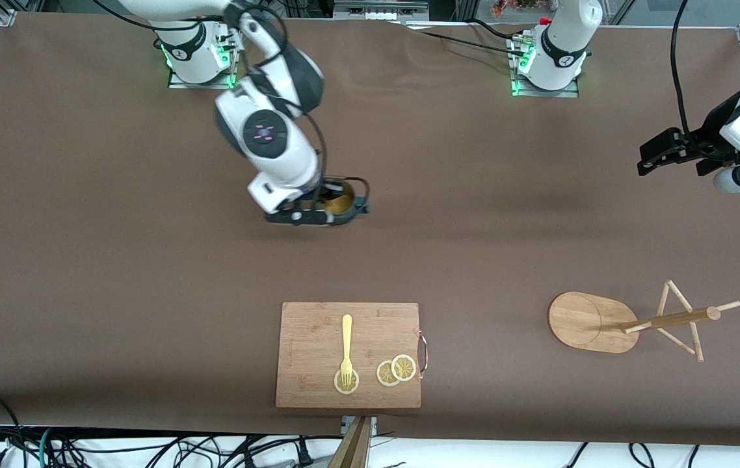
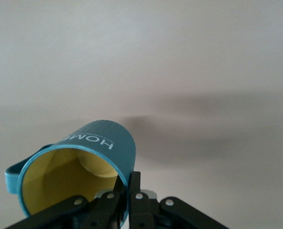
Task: Pass cup and hang on rack
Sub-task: 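Carry the teal mug toward the table middle with the right gripper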
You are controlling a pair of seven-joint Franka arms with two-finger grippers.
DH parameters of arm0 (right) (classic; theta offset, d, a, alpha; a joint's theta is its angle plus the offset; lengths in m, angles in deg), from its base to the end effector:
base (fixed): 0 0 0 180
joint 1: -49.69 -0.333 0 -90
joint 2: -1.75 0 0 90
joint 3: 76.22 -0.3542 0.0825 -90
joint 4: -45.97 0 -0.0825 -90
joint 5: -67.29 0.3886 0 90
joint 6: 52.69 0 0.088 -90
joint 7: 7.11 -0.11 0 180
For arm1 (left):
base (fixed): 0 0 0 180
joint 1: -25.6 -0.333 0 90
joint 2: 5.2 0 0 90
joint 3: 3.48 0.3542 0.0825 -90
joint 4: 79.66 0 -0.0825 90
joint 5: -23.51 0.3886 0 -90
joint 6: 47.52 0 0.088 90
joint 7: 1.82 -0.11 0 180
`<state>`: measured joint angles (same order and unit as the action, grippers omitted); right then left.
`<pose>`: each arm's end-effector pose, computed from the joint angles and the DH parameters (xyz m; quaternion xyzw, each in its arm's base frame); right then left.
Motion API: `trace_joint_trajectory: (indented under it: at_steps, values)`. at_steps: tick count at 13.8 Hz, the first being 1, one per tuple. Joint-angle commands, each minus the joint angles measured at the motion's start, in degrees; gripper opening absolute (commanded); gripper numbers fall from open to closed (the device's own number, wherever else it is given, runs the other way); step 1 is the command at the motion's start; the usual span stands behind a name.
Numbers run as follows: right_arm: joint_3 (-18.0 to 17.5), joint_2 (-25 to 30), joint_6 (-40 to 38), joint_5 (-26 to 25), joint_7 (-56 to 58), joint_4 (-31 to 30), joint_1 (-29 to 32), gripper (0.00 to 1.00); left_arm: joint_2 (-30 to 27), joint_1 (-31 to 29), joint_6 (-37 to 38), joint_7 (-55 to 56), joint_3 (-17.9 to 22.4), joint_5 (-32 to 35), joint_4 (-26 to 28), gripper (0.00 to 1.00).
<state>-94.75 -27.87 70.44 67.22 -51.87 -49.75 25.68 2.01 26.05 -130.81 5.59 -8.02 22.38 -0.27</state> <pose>0.5317 0.4477 0.3449 -0.9962 0.0382 0.0588 0.0523 0.5886 -0.0501 0.6648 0.9993 0.0204 -0.0301 0.0116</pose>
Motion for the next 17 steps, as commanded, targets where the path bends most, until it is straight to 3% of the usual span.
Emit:
trace_joint_trajectory:
  at_steps: [1, 9, 13, 14, 15, 17]
  values:
    - [0.5, -3.7, 2.4, -0.2, -2.8, 1.5, -2.8, 0.0, -0.1, -0.3, 1.1, -1.0, -0.5, 1.5, -1.1, 1.0]
    - [0.5, -10.3, 9.7, -0.6, -1.7, 5.5, -6.7, 0.0, -0.6, -2.7, 1.3, -0.7, 0.0, 1.5, -1.0, 1.0]
    - [0.6, -11.5, 9.7, -5.7, -1.4, 5.5, -6.8, 0.0, -1.3, -2.6, 1.5, -0.4, -1.0, 1.8, -1.1, 1.0]
    - [0.6, -11.6, 9.7, -5.7, -1.8, 5.5, -6.8, 0.75, -1.4, -2.6, 1.4, -0.4, -1.0, 1.7, -1.1, 1.0]
    - [0.5, -11.5, 9.7, -5.7, -1.9, 5.5, -7.0, 1.0, -1.4, -2.6, 1.4, -0.6, -1.0, 1.2, -1.1, 1.0]
    - [0.6, -10.5, 9.3, -5.1, -1.3, 5.9, -6.7, 1.0, -1.6, -2.5, 0.9, -0.9, -1.1, 1.0, -1.1, 1.0]
